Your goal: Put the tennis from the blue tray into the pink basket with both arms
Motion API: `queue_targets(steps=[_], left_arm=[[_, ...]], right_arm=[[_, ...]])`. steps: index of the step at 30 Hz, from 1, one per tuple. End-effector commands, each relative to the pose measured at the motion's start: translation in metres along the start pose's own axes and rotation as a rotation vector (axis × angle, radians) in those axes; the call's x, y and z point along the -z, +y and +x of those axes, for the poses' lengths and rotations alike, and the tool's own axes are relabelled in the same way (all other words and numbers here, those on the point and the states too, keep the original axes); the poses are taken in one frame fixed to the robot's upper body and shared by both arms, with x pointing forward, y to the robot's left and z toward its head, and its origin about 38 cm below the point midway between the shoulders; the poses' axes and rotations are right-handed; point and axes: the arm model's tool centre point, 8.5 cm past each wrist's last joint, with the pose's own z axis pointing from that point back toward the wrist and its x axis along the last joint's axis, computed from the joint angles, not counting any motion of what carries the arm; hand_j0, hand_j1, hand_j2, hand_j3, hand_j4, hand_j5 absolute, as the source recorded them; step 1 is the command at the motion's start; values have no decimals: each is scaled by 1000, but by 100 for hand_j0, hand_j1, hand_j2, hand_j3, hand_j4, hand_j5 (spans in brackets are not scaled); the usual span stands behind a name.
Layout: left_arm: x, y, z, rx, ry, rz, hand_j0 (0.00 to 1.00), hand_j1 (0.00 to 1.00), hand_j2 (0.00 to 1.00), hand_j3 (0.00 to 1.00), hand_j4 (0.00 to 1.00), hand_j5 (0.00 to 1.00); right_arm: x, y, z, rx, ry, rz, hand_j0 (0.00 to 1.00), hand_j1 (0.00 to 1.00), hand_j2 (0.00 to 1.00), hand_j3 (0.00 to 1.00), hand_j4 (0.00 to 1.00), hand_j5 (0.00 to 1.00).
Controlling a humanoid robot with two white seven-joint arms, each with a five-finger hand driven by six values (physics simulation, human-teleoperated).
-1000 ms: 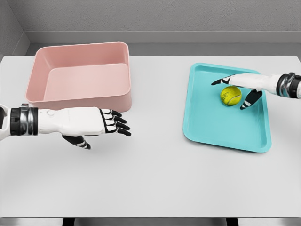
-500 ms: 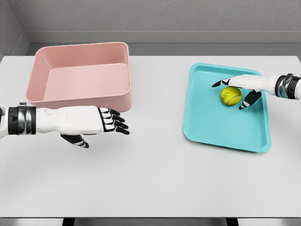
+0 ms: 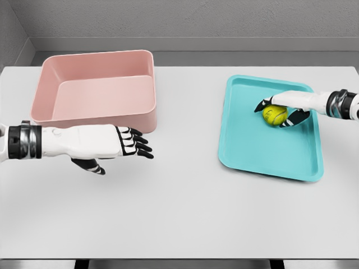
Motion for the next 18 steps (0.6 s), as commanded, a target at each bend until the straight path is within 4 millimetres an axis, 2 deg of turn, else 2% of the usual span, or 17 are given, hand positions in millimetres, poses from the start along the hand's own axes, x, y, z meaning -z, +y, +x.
queue_targets(steps=[1, 8, 12, 15, 18], left_arm=[[0, 0, 0, -6, 1, 4, 100, 100, 100, 100, 100, 100], [-1, 1, 0, -5, 3, 4, 100, 100, 100, 100, 100, 100], [-17, -2, -5, -3, 41, -25, 100, 100, 100, 100, 100, 100], [-38, -5, -10, -3, 91, -61, 100, 100, 100, 100, 100, 100], [-37, -6, -10, -5, 88, -60, 100, 100, 100, 100, 100, 100]], right_arm=[[0, 0, 0, 5, 1, -1, 70, 70, 70, 70, 70, 70], [5, 2, 3, 4, -7, 5, 59, 59, 59, 59, 59, 59], [4, 1, 1, 7, -4, 2, 56, 56, 56, 56, 56, 56], [4, 0, 1, 7, -4, 0, 56, 56, 56, 56, 56, 56], [4, -2, 2, 6, -7, -4, 54, 54, 54, 54, 54, 54]])
